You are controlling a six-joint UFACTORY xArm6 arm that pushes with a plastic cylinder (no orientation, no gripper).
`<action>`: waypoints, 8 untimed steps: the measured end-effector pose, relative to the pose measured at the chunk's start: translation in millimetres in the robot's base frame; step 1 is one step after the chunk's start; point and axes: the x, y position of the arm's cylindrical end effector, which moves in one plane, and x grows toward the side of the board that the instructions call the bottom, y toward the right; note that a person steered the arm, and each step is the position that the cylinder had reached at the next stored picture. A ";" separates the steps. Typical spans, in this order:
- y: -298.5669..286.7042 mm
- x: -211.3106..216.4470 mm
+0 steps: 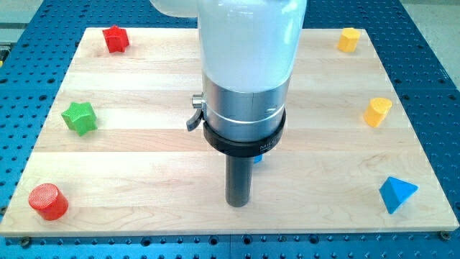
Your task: Move the blue cube towards the center of the board
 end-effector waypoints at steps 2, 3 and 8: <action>32.6 -48.3; 28.5 -69.1; -2.9 -67.7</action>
